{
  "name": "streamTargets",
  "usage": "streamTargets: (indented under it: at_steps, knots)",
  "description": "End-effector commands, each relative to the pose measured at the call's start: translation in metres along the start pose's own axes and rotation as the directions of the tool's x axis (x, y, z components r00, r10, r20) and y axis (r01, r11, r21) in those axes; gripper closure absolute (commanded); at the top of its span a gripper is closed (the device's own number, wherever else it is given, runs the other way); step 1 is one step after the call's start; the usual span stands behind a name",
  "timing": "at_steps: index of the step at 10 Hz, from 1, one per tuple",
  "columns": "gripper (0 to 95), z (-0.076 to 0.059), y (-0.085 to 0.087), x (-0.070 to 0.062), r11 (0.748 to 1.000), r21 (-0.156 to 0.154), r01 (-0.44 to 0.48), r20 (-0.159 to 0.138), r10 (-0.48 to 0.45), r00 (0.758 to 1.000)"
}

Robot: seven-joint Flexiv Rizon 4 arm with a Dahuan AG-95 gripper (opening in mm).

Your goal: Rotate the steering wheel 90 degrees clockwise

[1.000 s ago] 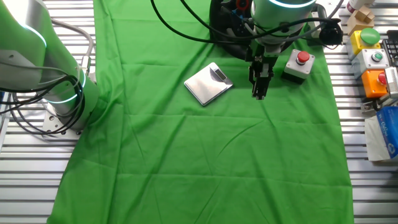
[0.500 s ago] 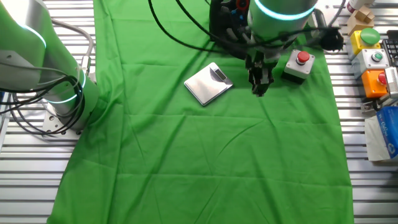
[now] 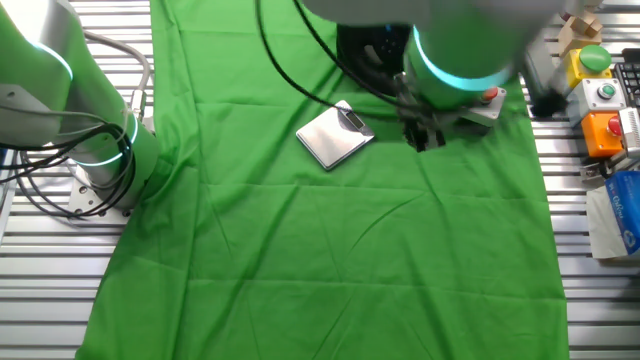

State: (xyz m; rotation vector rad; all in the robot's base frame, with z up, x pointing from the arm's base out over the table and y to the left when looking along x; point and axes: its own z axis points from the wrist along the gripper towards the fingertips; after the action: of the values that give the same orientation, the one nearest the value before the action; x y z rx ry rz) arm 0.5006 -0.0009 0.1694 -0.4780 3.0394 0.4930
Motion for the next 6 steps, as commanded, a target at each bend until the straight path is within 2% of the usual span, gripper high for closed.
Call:
streamTargets:
  at_steps: [1,5,6]
  knots:
    - [95.0,-0.0003,0.0011,0.0002,0.995,-0.095,0.039,0.0,-0.039,0.999]
    - [95.0,-0.0003,0.0011,0.0002,0.993,-0.109,0.034,0.003,-0.034,0.999]
    - [95.0,-0.0003,0.0011,0.0002,0.99,-0.141,0.025,-0.002,-0.025,1.0]
